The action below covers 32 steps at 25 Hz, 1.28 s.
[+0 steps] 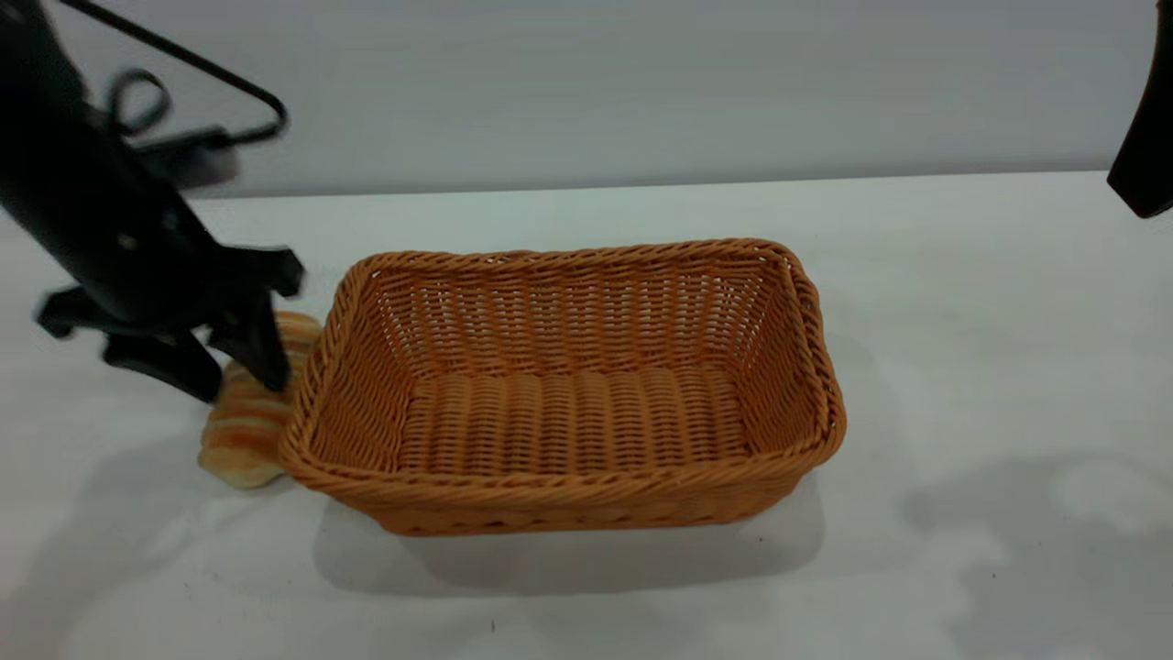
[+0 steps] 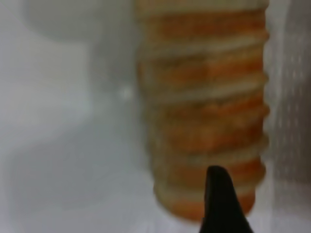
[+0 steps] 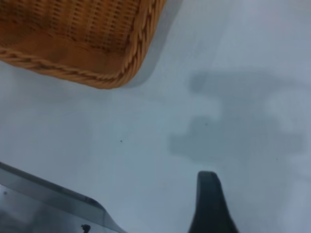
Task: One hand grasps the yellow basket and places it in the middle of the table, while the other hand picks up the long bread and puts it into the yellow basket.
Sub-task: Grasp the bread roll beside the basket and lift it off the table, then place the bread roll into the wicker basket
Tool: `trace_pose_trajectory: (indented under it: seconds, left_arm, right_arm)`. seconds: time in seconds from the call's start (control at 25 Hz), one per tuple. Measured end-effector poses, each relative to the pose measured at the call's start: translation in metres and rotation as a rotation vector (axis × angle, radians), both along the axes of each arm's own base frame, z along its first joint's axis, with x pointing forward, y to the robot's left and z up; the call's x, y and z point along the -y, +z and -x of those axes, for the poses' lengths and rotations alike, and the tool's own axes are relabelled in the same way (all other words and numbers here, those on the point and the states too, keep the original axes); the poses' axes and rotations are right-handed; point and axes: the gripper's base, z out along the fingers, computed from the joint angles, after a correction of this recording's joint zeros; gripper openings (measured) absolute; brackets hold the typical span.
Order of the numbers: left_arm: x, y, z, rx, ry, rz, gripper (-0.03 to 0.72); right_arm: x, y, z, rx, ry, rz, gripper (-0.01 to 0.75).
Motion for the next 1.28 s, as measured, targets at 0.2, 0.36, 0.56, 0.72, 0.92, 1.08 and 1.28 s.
trace_pose_trajectory:
  seconds: [0.2,0.36,0.56,0.72,0.92,1.08,1.28]
  left_arm:
    - [0.000,-0.025,-0.003,-0.029,-0.001,-0.013,0.486]
    - [-0.001,-0.040,-0.003,-0.050,-0.006,-0.023,0.474]
    - [-0.003,-0.040,-0.004,-0.049,-0.021,-0.042,0.250]
    - [-0.015,-0.041,-0.004,-0.083,0.026,-0.049,0.061]
    - [-0.044,-0.031,-0.001,-0.120,0.097,-0.065,0.061]
    - [-0.052,-0.002,0.000,-0.069,0.053,-0.088,0.061]
    - [-0.047,0.065,0.000,0.086,0.047,-0.054,0.061]
  right_arm:
    - [0.001,0.000,0.000,0.001,-0.001,0.006,0.562]
    - [0.001,0.000,0.000,0.001,-0.002,0.008,0.561]
    - [0.001,0.000,0.000,0.002,-0.003,0.015,0.561]
    - [0.002,0.000,0.000,0.001,-0.006,0.016,0.561]
    - [0.002,0.000,0.000,0.000,-0.009,0.022,0.561]
    - [0.002,0.000,0.000,0.000,-0.009,0.022,0.561]
    - [0.002,0.000,0.000,0.000,-0.009,0.022,0.561]
